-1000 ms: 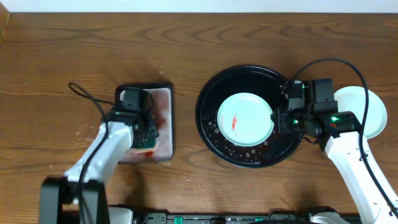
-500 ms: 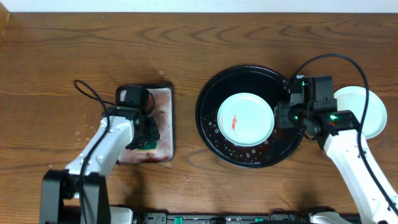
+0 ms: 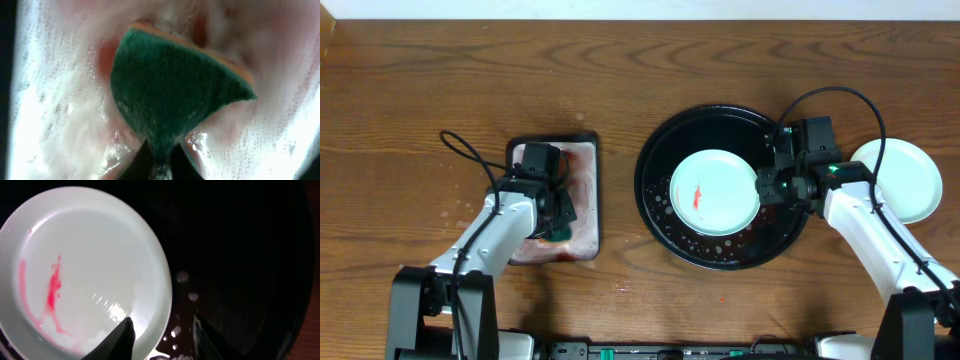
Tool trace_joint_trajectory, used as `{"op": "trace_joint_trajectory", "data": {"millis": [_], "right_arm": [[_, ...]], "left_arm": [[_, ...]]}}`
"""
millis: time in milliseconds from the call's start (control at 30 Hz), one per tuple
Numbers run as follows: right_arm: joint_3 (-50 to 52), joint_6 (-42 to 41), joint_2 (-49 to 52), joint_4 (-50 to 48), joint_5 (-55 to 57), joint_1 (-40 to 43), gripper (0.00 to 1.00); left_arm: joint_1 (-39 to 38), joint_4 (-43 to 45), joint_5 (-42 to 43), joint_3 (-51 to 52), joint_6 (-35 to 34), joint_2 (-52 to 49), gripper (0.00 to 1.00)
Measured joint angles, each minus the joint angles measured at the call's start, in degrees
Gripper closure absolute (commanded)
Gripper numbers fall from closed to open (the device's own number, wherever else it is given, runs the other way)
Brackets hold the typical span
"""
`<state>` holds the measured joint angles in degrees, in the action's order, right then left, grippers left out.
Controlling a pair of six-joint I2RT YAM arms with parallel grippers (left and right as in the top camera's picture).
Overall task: Clean dirty plates on tray and stack at the side
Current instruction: 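Pick up the green sponge from the sink tray with the left gripper, then scrub the mint plate with the sponge while right gripper holds its rim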
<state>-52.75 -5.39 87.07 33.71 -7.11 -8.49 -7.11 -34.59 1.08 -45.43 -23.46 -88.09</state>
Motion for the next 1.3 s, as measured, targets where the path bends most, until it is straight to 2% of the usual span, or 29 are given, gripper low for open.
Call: {"op": "trace_joint_trajectory", "data": {"millis": [33,133,167,300,400,633,867,1033,1100,1300], "right_arm": [[0.0,0.0,0.8,-0.4,0.0,0.0,0.62],[0.0,0.0,4.7,-2.4,-0.4,0.0,0.69],[0.0,0.0,6.5,-3.7,-0.7,0.1,0.76],[0.0,0.0,11.6,-7.0,-1.3,0.2,0.85],[-0.1,-0.4,13.0,-8.9,-1.5,0.3,0.99],[-1.3,-1.2,13.9,-8.1,-3.6,0.8,0.99],[-1.6,-1.2,13.9,-6.8,-3.1,-0.1,0.99],[-1.7,-1.1,13.9,-6.4,-3.1,-0.1,0.99],[-1.9,-0.9,13.9,-5.9,-2.6,-0.4,0.99],[-2.2,-0.3,13.9,-4.7,-2.2,-1.3,0.99]], "left_arm": [[0.0,-2.5,0.1,-0.9,0.2,0.2,0.93],[-0.4,-11.0,1.7,-6.2,1.3,1.9,0.93],[-0.9,-12.2,2.7,-8.6,1.5,2.8,0.93],[-5.6,-8.1,9.2,-13.9,1.9,8.0,0.93],[-10.8,-2.8,12.8,-14.2,1.4,8.5,0.93],[-23.3,14.1,15.4,-14.2,-2.7,3.1,0.93],[-32.5,27.3,17.0,-14.3,-11.9,-13.0,0.93],[-34.1,29.1,18.1,-14.4,-15.4,-19.5,0.93],[-33.9,26.8,16.5,-15.3,-15.6,-19.5,0.93],[-33.2,10.2,4.9,-21.3,-14.1,-19.4,0.93]]}}
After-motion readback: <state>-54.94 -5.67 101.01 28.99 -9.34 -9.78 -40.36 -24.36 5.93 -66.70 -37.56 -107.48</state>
